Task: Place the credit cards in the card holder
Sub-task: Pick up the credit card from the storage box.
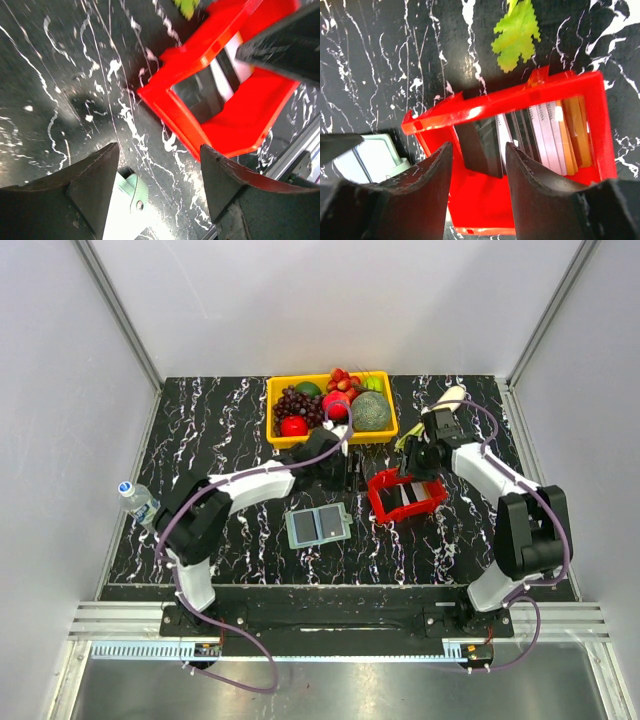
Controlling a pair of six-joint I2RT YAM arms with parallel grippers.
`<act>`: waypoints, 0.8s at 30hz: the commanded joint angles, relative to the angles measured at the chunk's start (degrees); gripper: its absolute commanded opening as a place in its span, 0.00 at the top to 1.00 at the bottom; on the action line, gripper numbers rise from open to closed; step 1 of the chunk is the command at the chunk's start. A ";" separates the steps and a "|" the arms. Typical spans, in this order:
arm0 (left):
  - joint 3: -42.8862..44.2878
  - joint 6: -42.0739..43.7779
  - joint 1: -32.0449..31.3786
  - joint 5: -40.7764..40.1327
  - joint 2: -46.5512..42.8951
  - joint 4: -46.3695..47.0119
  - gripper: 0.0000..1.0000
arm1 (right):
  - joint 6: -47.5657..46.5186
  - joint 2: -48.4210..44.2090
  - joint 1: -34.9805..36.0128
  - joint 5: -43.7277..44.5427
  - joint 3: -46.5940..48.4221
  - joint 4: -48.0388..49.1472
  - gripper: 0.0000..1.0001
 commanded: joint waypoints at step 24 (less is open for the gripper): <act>7.92 -2.95 -3.61 10.34 14.82 2.40 0.39 | -5.05 13.85 -1.02 -6.06 6.52 -3.11 0.57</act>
